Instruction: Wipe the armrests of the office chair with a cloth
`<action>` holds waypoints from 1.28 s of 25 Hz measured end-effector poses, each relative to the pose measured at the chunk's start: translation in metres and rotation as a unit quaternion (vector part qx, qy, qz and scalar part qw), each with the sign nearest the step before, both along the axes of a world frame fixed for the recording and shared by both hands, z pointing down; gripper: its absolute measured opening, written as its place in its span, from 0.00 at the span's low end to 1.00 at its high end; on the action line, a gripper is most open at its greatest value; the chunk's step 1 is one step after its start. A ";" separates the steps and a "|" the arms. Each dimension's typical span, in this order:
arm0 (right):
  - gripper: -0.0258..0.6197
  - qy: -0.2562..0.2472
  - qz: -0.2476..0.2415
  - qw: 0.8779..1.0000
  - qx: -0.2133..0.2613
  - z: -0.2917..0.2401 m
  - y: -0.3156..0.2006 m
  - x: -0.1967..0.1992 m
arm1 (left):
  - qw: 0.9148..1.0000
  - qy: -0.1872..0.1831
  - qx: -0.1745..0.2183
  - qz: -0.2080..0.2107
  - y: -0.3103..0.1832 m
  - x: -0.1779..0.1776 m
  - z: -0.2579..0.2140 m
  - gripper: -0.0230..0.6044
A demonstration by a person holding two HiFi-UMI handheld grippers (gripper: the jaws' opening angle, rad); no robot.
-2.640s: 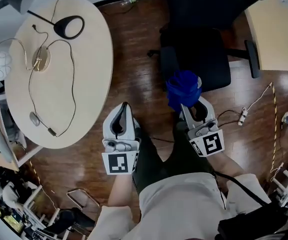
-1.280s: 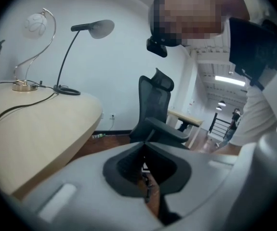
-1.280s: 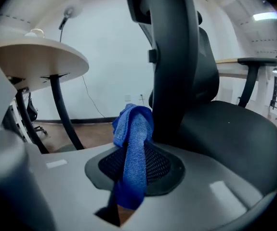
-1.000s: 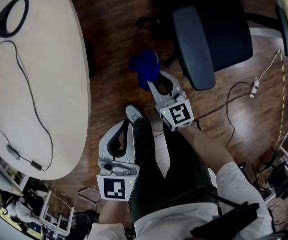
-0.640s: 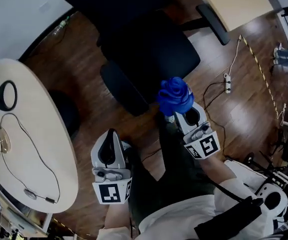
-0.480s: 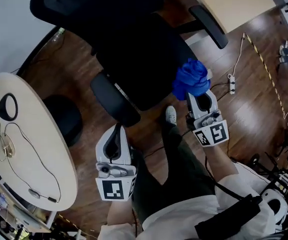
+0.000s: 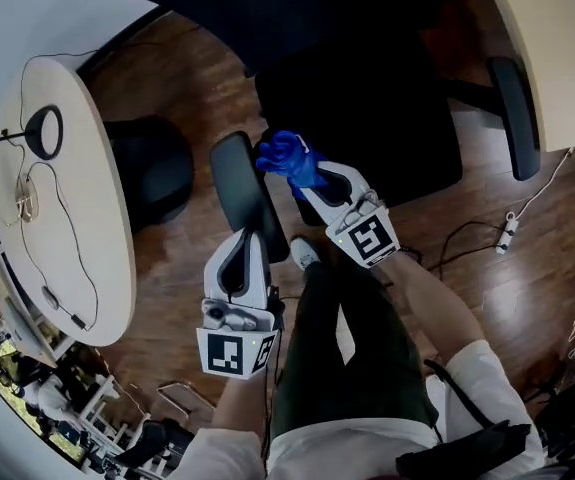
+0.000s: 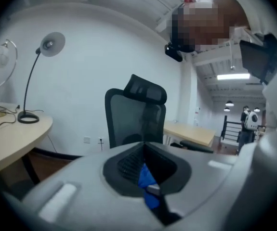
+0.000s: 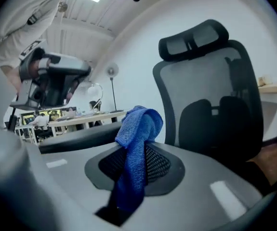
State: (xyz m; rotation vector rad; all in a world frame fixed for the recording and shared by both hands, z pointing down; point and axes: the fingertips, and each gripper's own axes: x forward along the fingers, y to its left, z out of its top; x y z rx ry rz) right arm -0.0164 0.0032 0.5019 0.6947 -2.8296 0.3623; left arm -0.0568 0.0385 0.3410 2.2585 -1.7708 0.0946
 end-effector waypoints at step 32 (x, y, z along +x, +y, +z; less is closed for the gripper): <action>0.18 -0.121 0.161 0.967 0.153 -0.520 0.042 0.236 | 0.990 0.005 0.137 0.046 0.029 0.099 -0.366 0.04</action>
